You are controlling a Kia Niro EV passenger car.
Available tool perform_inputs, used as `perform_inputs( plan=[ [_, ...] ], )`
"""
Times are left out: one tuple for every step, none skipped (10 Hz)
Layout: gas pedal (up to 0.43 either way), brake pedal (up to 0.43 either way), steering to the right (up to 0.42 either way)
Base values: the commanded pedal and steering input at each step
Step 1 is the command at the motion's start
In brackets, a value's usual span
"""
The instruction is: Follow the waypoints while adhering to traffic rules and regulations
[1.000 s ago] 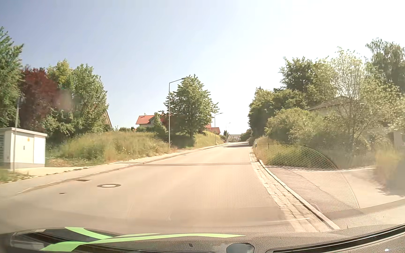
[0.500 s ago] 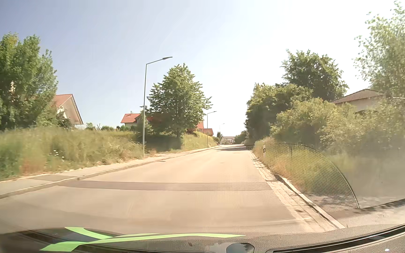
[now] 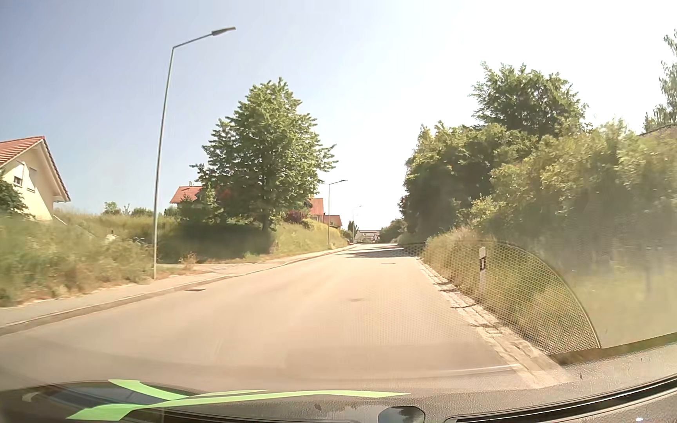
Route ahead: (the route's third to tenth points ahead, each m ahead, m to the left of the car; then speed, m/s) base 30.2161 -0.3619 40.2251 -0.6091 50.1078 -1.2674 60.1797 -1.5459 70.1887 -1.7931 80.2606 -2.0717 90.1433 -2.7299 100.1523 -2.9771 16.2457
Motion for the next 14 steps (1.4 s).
perform_inputs(
  plan=[
    [0.228, 0.000, 0.016],
    [0.240, 0.000, 0.016],
    [0.248, 0.000, 0.015],
    [0.248, 0.000, 0.014],
    [0.240, 0.000, 0.015],
    [0.220, 0.000, 0.015],
    [0.197, 0.000, 0.014],
    [0.197, 0.000, 0.014],
    [0.197, 0.000, 0.012],
    [0.189, 0.000, 0.011],
    [0.157, 0.000, 0.009],
    [0.150, 0.000, 0.005],
    [0.150, 0.000, 0.003],
    [0.157, 0.000, -0.001]
  ],
)
